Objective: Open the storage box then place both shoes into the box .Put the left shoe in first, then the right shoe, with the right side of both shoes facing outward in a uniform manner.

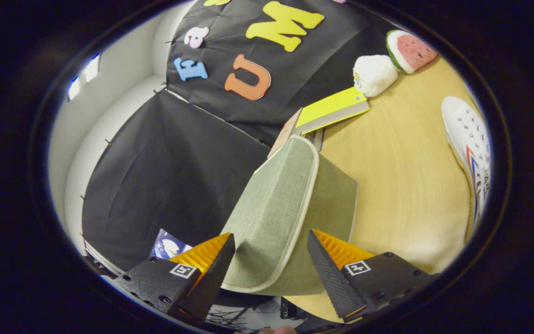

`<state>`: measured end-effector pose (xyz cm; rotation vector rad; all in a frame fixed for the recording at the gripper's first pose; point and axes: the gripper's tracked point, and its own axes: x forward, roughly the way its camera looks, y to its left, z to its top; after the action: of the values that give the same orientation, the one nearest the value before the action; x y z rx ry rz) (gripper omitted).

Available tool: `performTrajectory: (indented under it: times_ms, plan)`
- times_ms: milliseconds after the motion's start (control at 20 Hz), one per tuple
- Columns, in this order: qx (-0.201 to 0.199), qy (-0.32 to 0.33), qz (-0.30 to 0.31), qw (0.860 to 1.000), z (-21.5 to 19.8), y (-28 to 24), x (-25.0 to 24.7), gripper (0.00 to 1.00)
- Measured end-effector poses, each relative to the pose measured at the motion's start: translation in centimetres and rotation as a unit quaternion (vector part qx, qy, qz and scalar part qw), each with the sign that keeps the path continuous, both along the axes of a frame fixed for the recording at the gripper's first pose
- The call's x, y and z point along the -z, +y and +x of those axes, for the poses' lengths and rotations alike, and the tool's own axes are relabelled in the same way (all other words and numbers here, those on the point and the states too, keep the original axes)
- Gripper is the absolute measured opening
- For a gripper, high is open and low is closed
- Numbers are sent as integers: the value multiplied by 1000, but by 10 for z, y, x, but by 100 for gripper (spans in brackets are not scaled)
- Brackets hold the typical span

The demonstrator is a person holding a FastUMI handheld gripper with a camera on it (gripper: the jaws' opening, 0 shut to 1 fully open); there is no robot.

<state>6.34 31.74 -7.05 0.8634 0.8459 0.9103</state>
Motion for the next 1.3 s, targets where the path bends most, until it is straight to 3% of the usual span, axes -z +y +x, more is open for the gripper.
performTrajectory:
  times_ms: [250,450,550,800,900,1300]
  plan:
    - [-30,43,70,996,-2,12,-4,100]
    - [-28,66,100,992,4,11,-6,94]
    - [-23,81,111,990,4,5,-5,78]
    - [4,56,115,992,9,-19,-25,24]
    - [1,44,99,994,7,-18,-32,7]
    - [8,-6,57,998,0,-12,-74,5]
